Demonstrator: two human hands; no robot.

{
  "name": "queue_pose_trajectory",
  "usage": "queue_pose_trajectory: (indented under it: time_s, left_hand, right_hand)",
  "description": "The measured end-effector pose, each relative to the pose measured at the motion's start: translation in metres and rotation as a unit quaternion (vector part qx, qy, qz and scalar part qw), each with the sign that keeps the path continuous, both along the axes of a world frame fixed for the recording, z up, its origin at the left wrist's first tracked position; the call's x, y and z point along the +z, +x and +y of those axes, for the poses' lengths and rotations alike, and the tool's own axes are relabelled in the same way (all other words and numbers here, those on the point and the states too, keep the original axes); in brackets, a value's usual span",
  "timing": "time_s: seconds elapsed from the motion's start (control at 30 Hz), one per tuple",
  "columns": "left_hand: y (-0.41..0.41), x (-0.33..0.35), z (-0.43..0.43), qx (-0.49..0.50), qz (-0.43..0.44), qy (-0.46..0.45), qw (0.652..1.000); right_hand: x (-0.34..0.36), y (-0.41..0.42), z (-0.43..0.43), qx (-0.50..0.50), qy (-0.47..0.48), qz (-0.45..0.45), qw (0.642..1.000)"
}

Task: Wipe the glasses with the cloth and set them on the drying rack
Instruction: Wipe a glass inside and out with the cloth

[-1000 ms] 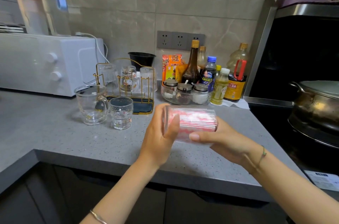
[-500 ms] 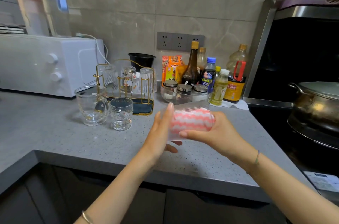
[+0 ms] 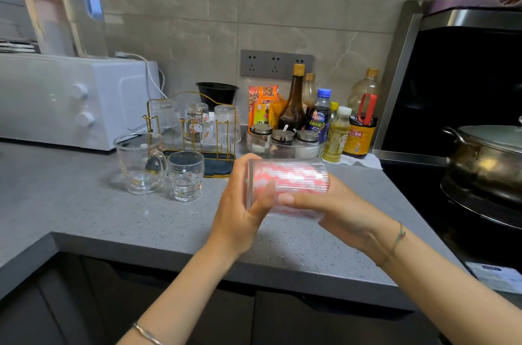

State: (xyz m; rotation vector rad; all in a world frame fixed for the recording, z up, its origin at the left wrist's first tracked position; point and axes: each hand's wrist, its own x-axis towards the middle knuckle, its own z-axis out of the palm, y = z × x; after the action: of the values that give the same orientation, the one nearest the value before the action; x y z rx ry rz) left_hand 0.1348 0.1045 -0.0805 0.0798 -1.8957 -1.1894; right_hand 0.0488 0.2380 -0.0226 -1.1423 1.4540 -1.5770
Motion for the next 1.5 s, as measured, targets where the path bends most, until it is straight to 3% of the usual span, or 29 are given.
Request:
queue_pose_trajectory:
  time_s: [0.2, 0.4, 0.53, 0.67, 0.83, 1.17, 1.37, 1.5]
  left_hand:
    - [0.004, 0.006, 0.003, -0.039, -0.048, 0.011, 0.998]
    - [-0.001, 0.009, 0.006, -0.067, -0.173, 0.212, 0.96]
    - [0.002, 0.017, 0.007, -0.085, -0.172, 0.336, 0.922]
    - [-0.001, 0.017, 0.006, -0.039, -0.145, 0.318, 0.936]
    - [0.002, 0.012, 0.002, 0.015, -0.068, 0.223, 0.972]
    - [0.002, 0.009, 0.003, -0.021, -0.004, 0.058, 0.998]
    - [-0.001, 0.012, 0.005, -0.066, -0.021, 0.118, 0.991]
    - [-0.006, 0.009, 0.007, -0.078, -0.108, 0.207, 0.969]
  right_hand:
    - [0.004, 0.0, 0.004, -0.004, 0.003, 0.007, 1.0]
    - [0.005, 0.004, 0.003, -0.07, 0.028, 0.09, 0.993]
    - [0.004, 0.007, 0.002, -0.099, 0.013, 0.109, 0.989]
    - [0.002, 0.007, 0.001, -0.116, 0.016, 0.097, 0.988]
    - [0.006, -0.001, 0.005, -0.116, 0.023, 0.068, 0.991]
    - [0.005, -0.001, 0.004, 0.027, -0.005, 0.004, 1.0]
    - [0.007, -0.004, 0.007, 0.044, 0.004, 0.027, 0.999]
    - [0.005, -0.005, 0.005, -0.013, 0.013, 0.048, 0.999]
